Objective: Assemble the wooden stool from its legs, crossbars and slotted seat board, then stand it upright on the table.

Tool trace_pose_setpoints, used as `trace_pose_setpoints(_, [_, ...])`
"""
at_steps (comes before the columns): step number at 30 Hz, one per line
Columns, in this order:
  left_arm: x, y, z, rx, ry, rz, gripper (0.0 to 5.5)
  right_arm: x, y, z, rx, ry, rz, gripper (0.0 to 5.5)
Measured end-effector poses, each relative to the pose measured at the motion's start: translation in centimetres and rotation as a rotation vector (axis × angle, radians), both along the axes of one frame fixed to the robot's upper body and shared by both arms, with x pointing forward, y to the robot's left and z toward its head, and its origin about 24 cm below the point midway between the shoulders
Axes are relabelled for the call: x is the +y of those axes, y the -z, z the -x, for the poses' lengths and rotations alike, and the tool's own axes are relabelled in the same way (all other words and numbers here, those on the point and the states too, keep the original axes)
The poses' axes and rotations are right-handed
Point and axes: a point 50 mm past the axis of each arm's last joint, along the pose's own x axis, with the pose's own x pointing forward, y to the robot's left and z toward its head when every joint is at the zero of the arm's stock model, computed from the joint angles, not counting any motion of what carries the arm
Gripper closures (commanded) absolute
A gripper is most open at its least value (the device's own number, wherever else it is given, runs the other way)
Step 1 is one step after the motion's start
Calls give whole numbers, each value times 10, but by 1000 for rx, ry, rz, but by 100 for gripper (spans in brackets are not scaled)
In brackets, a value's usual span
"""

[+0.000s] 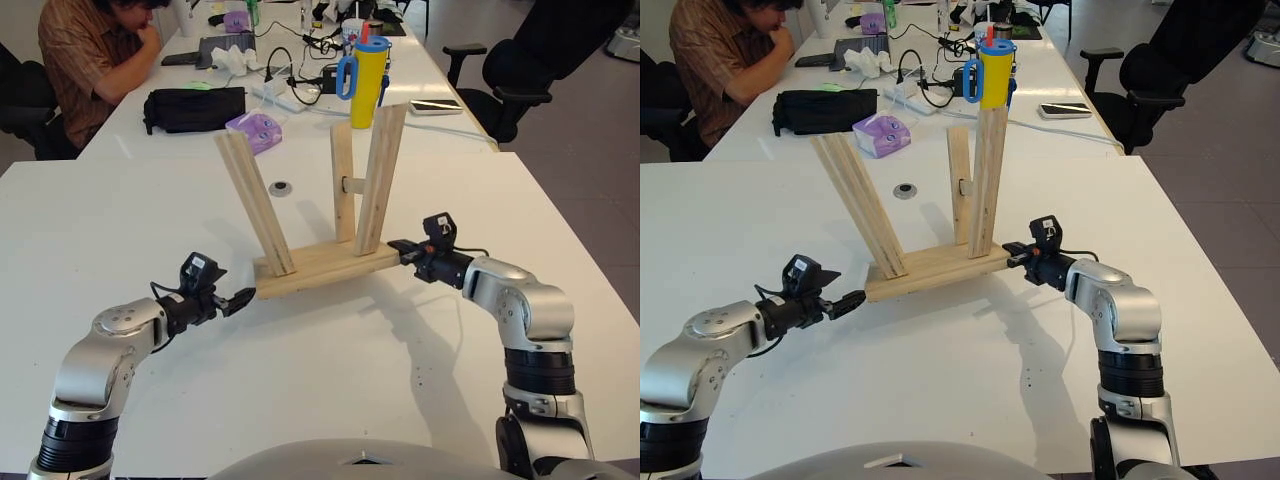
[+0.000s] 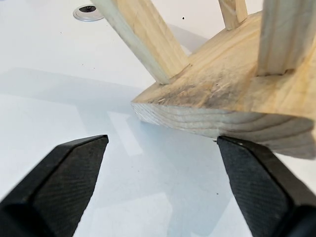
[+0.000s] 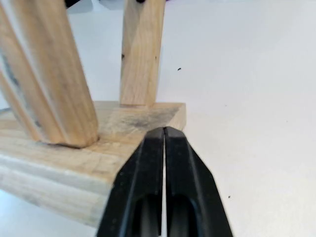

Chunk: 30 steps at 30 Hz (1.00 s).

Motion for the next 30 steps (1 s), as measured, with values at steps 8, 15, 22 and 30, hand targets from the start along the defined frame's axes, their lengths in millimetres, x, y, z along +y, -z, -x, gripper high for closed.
trace_pose_setpoints(8, [-8, -22, -16, -68, 39, 74, 134, -7, -20, -23, -107, 113, -154, 547])
trace_pose_setpoints(15, [-26, -16, -16, -126, 291, 61, 134, -11, -7, -51, -167, 277, -171, 547])
trace_pose_setpoints(22, [-13, 3, -3, -72, 364, 45, 134, -26, 12, -49, -141, 395, -235, 547])
trace_pose_setpoints(30, [-31, 6, 12, -84, 396, 119, 134, -55, 20, -41, -151, 535, -250, 547])
